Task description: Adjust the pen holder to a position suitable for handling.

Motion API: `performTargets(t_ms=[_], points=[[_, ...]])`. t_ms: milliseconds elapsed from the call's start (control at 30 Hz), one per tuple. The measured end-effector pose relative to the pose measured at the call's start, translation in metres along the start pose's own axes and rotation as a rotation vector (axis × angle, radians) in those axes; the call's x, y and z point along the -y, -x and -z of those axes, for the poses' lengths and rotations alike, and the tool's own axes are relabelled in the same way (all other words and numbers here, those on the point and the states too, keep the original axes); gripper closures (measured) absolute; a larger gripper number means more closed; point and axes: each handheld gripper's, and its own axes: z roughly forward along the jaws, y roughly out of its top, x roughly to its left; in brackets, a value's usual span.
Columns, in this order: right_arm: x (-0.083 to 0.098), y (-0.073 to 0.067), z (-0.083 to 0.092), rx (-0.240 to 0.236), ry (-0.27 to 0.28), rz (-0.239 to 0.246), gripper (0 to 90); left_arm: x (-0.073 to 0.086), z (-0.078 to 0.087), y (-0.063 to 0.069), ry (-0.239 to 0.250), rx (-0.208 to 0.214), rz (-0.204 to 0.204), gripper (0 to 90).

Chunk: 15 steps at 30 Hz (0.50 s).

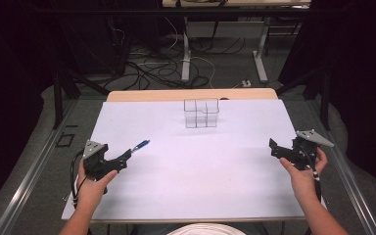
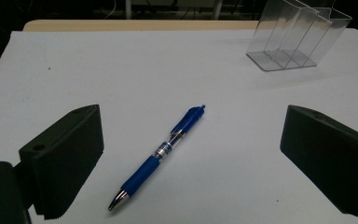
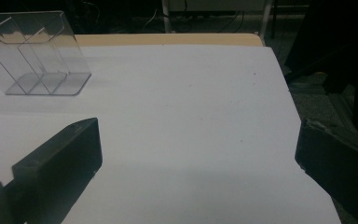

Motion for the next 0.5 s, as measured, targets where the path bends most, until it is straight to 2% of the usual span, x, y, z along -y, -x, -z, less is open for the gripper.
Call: performTargets(t_ms=[67,133,367,500], points=[[0.001,-0.001,0.0,-0.001,-0.012,-0.006,0.0,0.0,-0.001,0.001,0.008,0.002,0.011,6.7],[0.002,-0.002,-0.001,-0.002,-0.029,-0.01,0.0,-0.001,0.001,0.002,-0.007,-0.003,-0.011,8.3],[0.002,-0.005,-0.001,-0.005,-0.04,0.017,0.0,-0.006,0.002,0.008,0.014,-0.015,0.0,15.1],[0.002,-0.007,0.0,-0.012,-0.036,0.011,0.1,-0.014,0.002,0.014,0.02,-0.03,-0.004,16.3]])
